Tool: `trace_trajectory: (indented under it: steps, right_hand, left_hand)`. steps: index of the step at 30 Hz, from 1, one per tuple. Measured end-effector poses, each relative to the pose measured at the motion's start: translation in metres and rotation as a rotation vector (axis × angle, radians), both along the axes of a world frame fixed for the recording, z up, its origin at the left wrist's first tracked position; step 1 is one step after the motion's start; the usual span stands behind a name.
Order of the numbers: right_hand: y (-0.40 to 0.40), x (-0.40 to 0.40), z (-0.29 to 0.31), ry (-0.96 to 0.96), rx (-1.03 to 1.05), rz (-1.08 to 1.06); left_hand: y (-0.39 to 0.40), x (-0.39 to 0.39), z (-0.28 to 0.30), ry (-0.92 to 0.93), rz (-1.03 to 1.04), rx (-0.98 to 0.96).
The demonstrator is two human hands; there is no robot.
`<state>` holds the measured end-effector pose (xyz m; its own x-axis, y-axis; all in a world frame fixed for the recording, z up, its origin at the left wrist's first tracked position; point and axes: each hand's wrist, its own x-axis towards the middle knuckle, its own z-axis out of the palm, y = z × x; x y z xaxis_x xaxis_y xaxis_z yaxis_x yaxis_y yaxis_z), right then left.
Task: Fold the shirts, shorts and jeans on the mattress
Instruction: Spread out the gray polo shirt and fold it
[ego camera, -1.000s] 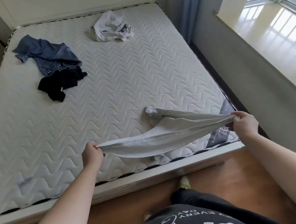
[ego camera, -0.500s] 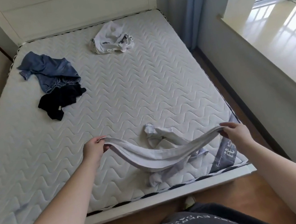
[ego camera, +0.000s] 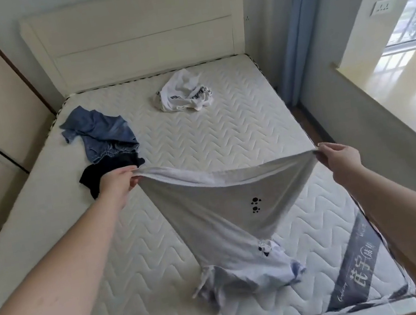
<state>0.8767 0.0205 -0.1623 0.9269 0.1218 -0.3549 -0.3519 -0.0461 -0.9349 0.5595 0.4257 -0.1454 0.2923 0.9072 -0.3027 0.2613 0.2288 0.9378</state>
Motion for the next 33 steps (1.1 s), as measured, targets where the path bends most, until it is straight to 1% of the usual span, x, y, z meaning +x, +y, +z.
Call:
trace_trajectory:
  steps: [4,9,11,13,17,20,23,29,31,33]
  right_hand:
    - [0.043,0.029,0.074,-0.111,0.106,-0.002]
    - [0.076,0.063,0.147,-0.258,0.172,0.03]
    - [0.085,0.071,0.163,-0.286,0.197,0.036]
    - [0.09,0.077,0.172,-0.304,0.222,0.03]
    - [0.092,0.079,0.178,-0.304,0.257,-0.02]
    - [0.087,0.065,0.169,-0.266,0.195,-0.053]
    - [0.078,0.04,0.141,-0.21,0.172,-0.123]
    - [0.04,-0.035,0.042,-0.014,0.064,-0.162]
    - [0.022,-0.061,0.004,0.091,0.003,-0.17]
    - [0.003,-0.084,-0.035,0.242,-0.095,-0.147]
  left_hand:
    - [0.052,0.019,0.065,-0.083,-0.032,0.055]
    - [0.104,0.035,0.145,-0.17,-0.152,0.202]
    - [0.116,0.037,0.17,-0.223,-0.165,0.188]
    - [0.126,0.037,0.189,-0.265,-0.136,0.151]
    - [0.136,0.032,0.194,-0.274,-0.091,0.148]
    - [0.134,0.027,0.173,-0.252,-0.113,0.088]
    - [0.124,0.019,0.13,-0.212,-0.15,0.018]
    - [0.087,-0.017,-0.005,-0.064,-0.123,-0.123]
    - [0.074,-0.036,-0.05,0.0,-0.102,-0.202]
    - [0.058,-0.058,-0.091,0.088,-0.092,-0.286]
